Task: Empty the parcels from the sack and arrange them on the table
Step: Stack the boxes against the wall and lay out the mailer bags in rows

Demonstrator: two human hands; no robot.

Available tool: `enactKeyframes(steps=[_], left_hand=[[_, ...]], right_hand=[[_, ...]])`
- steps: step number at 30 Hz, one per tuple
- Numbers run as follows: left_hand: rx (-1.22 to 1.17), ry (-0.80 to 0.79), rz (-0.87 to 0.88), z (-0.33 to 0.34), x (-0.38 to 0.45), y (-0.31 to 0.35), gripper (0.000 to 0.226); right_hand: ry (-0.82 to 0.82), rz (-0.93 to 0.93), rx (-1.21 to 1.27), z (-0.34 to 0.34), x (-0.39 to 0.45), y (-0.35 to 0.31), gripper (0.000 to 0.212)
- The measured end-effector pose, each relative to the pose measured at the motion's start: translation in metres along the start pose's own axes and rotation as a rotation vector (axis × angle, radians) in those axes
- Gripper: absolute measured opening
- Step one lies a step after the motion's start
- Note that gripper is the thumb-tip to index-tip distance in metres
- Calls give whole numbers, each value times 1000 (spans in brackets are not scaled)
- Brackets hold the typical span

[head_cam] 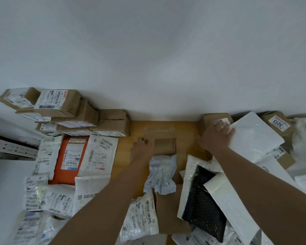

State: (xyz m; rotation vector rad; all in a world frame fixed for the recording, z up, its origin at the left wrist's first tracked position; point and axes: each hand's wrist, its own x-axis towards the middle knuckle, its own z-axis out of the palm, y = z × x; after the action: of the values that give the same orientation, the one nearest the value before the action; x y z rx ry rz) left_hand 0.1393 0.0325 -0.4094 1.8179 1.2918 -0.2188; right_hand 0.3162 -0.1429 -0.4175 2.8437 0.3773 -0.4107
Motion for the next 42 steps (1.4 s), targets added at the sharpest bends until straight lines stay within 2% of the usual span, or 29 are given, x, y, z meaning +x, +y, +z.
enactKeyframes(steps=[2,4,6,7,10,12,15,18,20,23,28,32,34,36,38,40,42], left_hand=[[64,81,66,2,-7,-7,56],[125,200,221,2,-11,-11,63],[311,194,398,2,-4,-14,78],[440,140,442,2,2,-13,83],[691,-19,448,5,13,-9,79],[697,-62,444,8,10,-6,75],[704,-28,424,6,4,0,67],[764,90,426,1,2,4,55],[801,91,461,3,3,0,62],[751,-9,458,8,7,-4,75],[731,-25,451,6,17,-4,69],[749,-69,440,5,23,1,73],[768,-80,424,6,23,1,75],[779,-58,398,8,23,2,75],[788,-17,363,10,23,3,74],[784,-5,341,12,20,5,77],[724,43,389,16,14,8,79]], right_hand=[[62,-133,-56,5,-7,-8,69],[150,-366,7,10,-14,-17,60],[169,-586,80,8,-17,-19,58],[156,-602,100,5,-16,-16,63],[-17,-311,100,4,-14,1,106],[-98,-229,34,4,-12,9,118],[-82,-344,-1,-3,-8,5,119],[-63,-502,-135,-3,-10,1,121],[-50,-570,-227,-1,-13,-2,118],[-45,-617,-200,-4,-10,-14,112],[-99,-441,-56,-6,-6,-31,108],[-103,-313,-5,-4,-6,-33,105],[-83,-330,5,-1,-7,-34,99],[-46,-421,36,3,-6,-28,95],[-64,-480,115,5,0,-19,98],[-91,-438,219,6,5,-11,107],[-116,-306,364,5,5,-7,108]])
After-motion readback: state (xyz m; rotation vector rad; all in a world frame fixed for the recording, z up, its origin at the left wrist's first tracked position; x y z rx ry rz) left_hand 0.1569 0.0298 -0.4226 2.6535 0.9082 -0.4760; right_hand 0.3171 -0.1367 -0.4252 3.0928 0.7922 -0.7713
